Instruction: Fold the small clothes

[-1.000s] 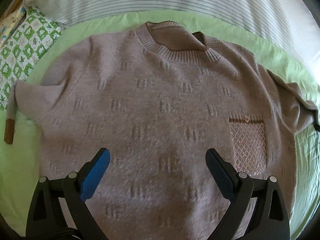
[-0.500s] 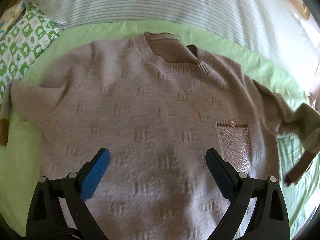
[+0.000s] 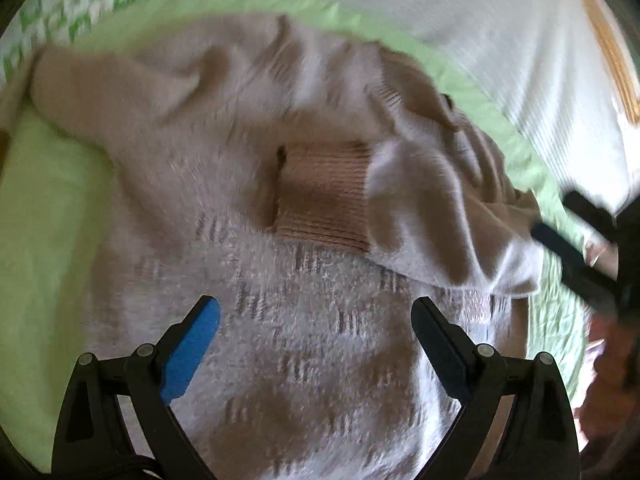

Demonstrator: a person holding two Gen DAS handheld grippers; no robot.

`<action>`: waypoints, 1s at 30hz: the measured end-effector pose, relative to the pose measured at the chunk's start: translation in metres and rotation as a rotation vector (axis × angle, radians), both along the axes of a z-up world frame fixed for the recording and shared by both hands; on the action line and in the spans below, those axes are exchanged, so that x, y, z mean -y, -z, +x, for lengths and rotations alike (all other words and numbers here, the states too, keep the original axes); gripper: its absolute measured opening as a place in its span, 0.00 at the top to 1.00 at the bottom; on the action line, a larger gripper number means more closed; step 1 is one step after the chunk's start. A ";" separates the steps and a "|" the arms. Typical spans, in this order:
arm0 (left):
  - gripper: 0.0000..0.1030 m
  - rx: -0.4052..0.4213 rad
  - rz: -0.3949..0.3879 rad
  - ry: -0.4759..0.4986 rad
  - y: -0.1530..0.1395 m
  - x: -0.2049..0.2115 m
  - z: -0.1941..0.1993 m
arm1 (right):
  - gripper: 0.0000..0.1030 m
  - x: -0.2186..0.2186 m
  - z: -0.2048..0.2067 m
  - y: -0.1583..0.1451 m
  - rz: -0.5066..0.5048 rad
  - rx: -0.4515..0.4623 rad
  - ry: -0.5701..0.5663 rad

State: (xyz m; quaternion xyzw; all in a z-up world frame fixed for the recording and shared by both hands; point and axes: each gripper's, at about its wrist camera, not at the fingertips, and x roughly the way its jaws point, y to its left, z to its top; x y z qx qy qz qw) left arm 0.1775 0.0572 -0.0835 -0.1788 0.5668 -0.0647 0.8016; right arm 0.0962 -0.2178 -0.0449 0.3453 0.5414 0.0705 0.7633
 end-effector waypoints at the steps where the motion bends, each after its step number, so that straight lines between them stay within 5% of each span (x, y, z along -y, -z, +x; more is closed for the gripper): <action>1: 0.06 -0.029 -0.021 -0.020 0.009 -0.001 0.008 | 0.57 0.010 -0.005 0.000 -0.014 -0.003 0.030; 5: 0.06 -0.091 -0.064 -0.122 0.030 -0.001 0.037 | 0.57 0.042 -0.030 -0.008 -0.072 0.025 0.142; 9: 0.09 -0.024 -0.003 -0.163 0.028 0.012 0.060 | 0.57 0.065 -0.050 -0.017 -0.118 0.043 0.229; 12: 0.59 0.009 0.084 -0.124 0.021 0.021 0.070 | 0.57 0.078 -0.059 -0.023 -0.157 0.057 0.289; 13: 0.95 0.022 0.064 -0.093 0.015 0.019 0.071 | 0.57 0.082 -0.062 -0.025 -0.165 0.063 0.305; 16: 0.93 0.116 -0.103 -0.077 -0.029 -0.004 0.058 | 0.57 0.092 -0.068 -0.036 -0.232 0.081 0.347; 19: 0.93 0.257 -0.024 -0.056 -0.071 -0.022 0.038 | 0.57 0.103 -0.069 -0.040 -0.310 0.078 0.371; 22: 0.93 0.257 0.016 -0.075 -0.061 -0.050 0.034 | 0.57 0.119 -0.063 -0.029 -0.342 0.046 0.394; 25: 0.93 0.202 -0.034 -0.109 -0.036 -0.065 0.036 | 0.57 0.129 -0.049 -0.010 -0.361 0.008 0.386; 30: 0.93 0.197 0.014 -0.084 -0.021 -0.058 0.034 | 0.57 0.133 -0.022 0.017 -0.402 -0.035 0.323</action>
